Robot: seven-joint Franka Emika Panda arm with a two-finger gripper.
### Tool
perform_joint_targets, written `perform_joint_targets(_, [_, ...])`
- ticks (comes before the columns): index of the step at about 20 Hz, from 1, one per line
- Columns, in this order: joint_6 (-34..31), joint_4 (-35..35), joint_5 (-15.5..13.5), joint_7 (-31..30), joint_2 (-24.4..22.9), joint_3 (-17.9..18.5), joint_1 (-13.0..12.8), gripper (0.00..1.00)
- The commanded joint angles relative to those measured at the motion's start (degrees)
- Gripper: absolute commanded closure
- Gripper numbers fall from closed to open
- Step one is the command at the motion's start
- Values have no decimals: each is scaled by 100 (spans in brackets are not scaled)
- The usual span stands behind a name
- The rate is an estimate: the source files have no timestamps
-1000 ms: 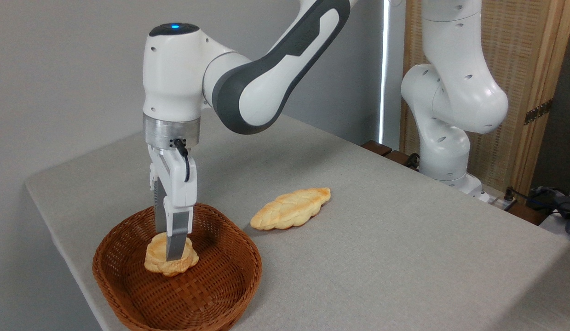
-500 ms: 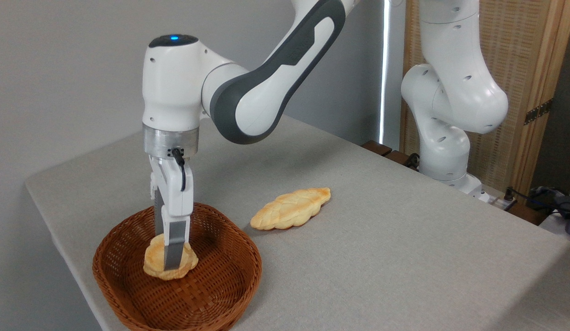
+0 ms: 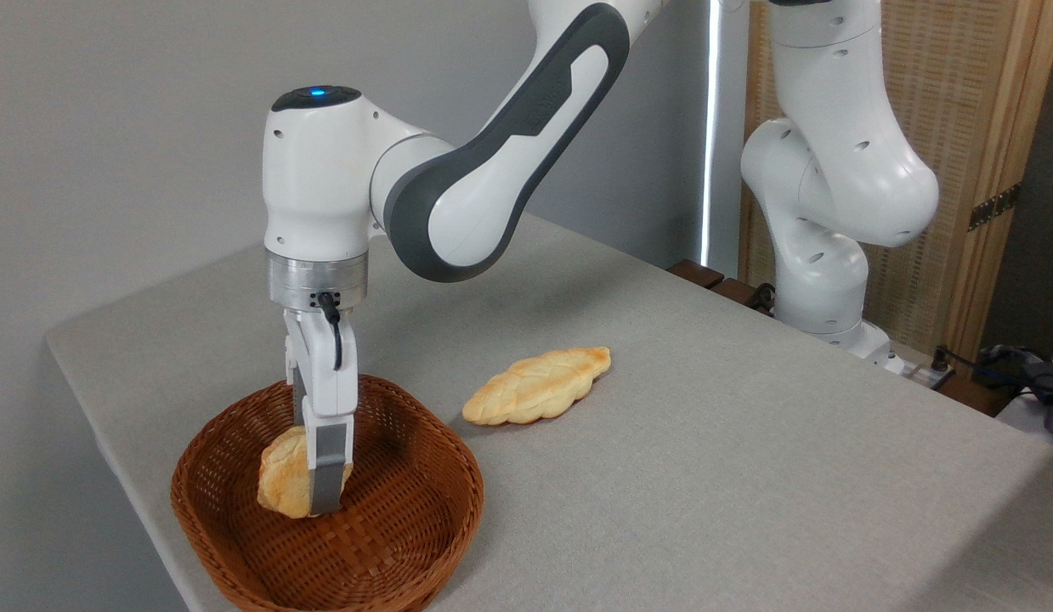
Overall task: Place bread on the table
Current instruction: 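Lower the gripper onto the round bun and close on it, then lift the bun up out of the basket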
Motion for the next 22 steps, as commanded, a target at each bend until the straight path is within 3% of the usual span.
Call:
perform_joint_targets(1, [94,25,78,52,10,-5,19,29])
perform_joint_targets(2, [94,25,78,61,18,4,28,32])
perform_joint_targets(8, [94,33,78,79,-8,48,37,76])
perform_joint_targets(18, [77,33,69,44,-87,65,55,77])
perform_joint_targets(22, [-11,33,-1,17,-402,92,63,76])
